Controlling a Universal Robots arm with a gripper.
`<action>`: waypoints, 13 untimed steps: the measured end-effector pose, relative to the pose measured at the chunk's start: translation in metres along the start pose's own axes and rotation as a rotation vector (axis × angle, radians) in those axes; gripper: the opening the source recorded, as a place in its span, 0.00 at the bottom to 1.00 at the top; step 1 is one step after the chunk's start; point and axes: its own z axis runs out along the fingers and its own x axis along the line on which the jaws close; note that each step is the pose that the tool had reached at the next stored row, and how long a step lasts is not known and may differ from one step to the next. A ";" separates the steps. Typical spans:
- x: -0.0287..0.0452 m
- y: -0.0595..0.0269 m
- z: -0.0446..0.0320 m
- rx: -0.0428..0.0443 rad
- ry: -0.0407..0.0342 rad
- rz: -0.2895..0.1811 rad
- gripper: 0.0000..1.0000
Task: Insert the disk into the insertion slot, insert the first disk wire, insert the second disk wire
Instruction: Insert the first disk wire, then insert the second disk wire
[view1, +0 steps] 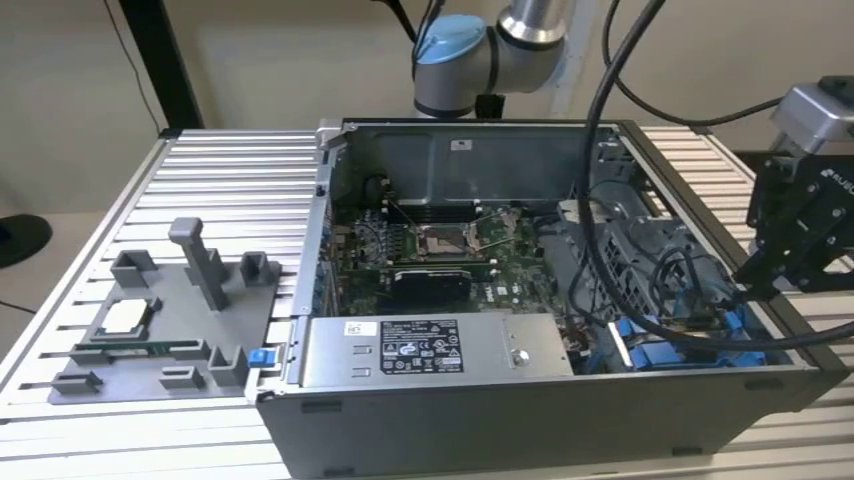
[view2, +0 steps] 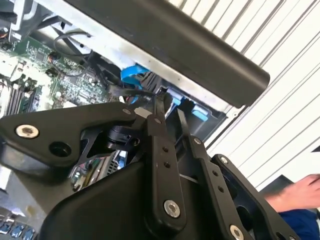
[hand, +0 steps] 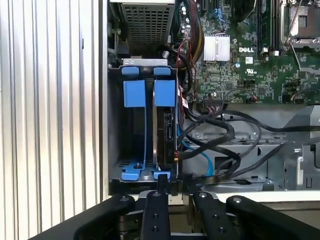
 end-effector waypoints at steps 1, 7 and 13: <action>-0.0001 -0.0039 -0.0003 -0.0052 0.0002 0.000 0.00; -0.0005 -0.0145 -0.0009 -0.0245 0.0005 0.001 0.00; -0.0003 -0.0152 0.0007 -0.0502 0.0007 0.003 0.00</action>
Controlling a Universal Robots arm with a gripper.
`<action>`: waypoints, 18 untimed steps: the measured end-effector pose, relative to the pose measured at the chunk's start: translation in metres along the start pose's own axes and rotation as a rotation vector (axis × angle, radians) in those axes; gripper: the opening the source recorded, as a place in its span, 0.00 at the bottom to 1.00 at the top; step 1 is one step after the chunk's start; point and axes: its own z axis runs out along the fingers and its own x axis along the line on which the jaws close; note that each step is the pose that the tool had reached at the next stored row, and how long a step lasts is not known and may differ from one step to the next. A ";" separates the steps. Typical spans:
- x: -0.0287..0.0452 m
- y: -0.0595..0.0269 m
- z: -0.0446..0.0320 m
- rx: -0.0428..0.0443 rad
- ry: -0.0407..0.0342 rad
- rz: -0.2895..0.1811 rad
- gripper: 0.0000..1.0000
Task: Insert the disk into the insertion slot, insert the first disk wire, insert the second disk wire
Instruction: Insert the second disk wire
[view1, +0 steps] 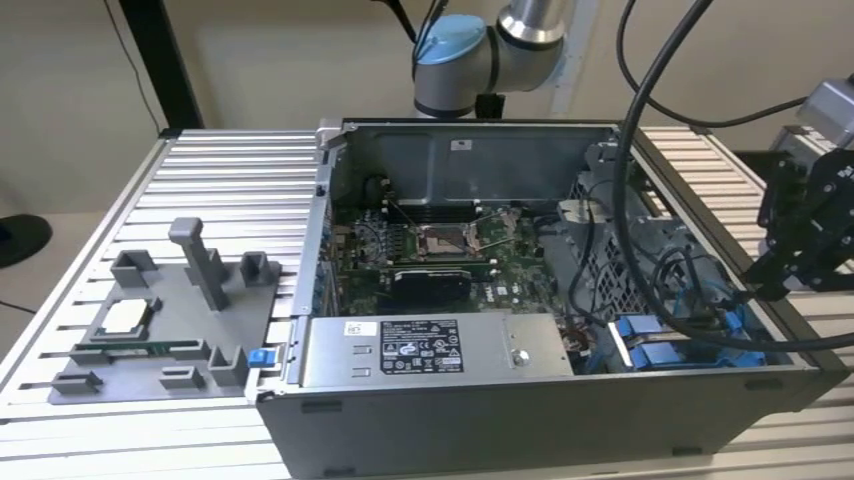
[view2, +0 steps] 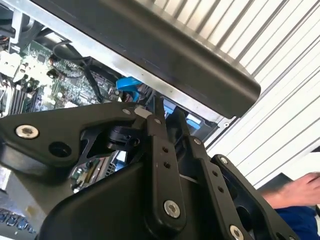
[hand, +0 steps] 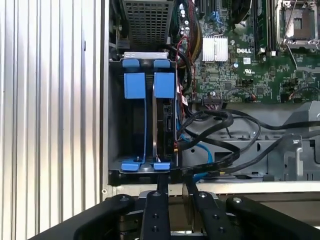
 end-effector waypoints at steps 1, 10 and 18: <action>0.0002 -0.0001 0.0006 -0.0008 -0.0012 0.000 0.00; 0.0052 -0.0008 0.0043 -0.0117 -0.0327 -0.003 0.00; 0.0078 -0.0011 0.0066 -0.0203 -0.0418 -0.004 0.00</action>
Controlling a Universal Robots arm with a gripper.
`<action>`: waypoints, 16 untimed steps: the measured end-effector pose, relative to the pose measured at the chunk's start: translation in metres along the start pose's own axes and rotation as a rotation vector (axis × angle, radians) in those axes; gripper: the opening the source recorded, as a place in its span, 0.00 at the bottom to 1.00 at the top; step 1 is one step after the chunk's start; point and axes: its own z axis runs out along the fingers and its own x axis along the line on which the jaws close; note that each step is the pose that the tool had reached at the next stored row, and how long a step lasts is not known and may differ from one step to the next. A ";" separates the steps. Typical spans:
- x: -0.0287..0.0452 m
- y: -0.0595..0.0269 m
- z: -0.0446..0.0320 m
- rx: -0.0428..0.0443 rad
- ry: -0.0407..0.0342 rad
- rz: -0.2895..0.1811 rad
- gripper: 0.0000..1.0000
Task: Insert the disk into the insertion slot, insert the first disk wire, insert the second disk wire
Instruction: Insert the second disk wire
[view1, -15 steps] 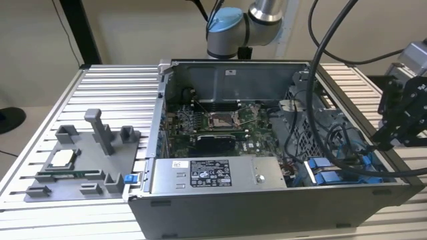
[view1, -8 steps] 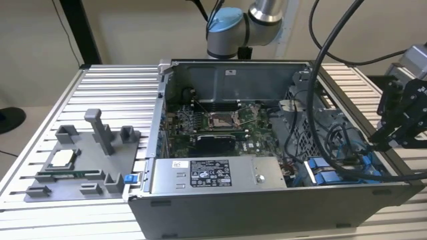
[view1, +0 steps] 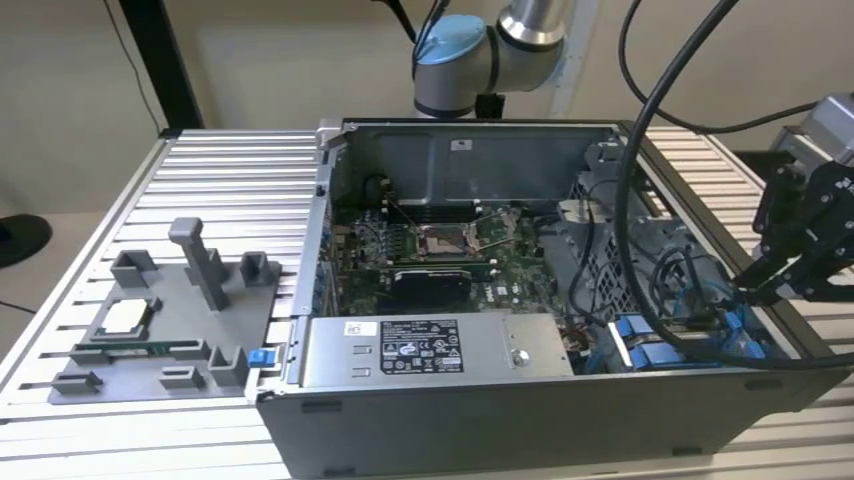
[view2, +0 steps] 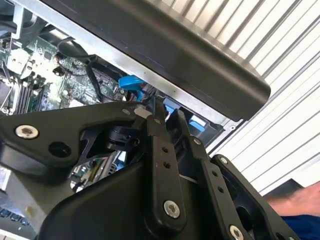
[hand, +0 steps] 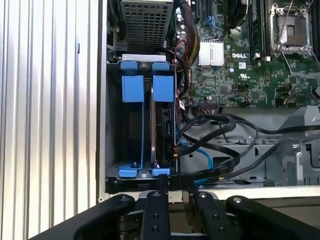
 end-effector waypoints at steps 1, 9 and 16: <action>0.0000 0.0000 0.0001 -0.0003 -0.0013 0.000 1.00; 0.0004 -0.0004 0.0027 -0.0010 -0.0164 -0.002 1.00; 0.0009 0.0001 0.0027 -0.0022 -0.0580 -0.003 0.00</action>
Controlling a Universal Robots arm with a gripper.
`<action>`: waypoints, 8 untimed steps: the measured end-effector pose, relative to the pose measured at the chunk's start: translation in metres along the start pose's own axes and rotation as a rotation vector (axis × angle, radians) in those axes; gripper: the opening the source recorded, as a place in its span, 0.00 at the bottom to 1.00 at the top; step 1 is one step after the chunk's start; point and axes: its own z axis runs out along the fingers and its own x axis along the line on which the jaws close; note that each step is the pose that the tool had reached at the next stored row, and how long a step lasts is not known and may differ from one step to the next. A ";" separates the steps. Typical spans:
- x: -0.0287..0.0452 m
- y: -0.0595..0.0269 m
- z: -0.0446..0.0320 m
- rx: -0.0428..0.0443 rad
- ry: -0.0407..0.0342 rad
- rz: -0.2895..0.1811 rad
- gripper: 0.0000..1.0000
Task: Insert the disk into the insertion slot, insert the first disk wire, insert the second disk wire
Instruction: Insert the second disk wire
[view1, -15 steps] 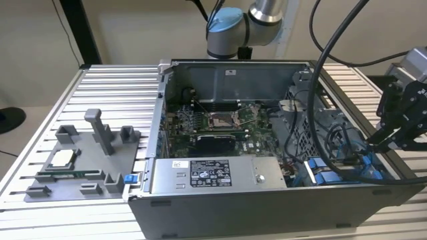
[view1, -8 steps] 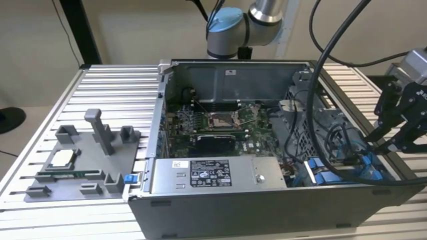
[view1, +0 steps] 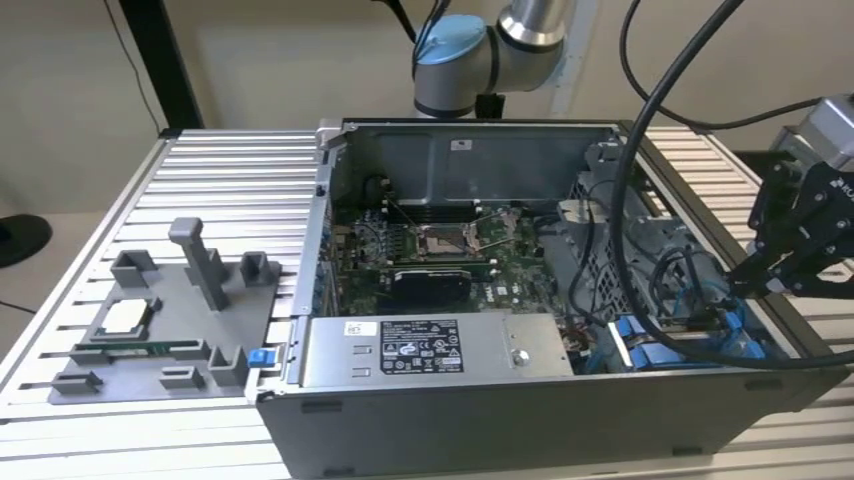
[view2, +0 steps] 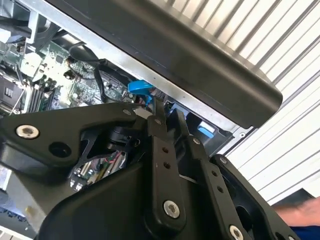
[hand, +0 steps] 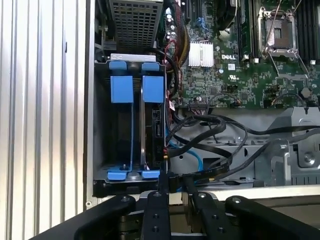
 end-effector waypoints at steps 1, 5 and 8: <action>0.0003 0.0000 0.0000 -0.0001 -0.0046 0.000 0.00; 0.0020 0.0005 -0.0002 -0.0004 -0.0226 0.001 0.00; 0.0038 0.0012 -0.0004 -0.0009 -0.0410 0.000 0.00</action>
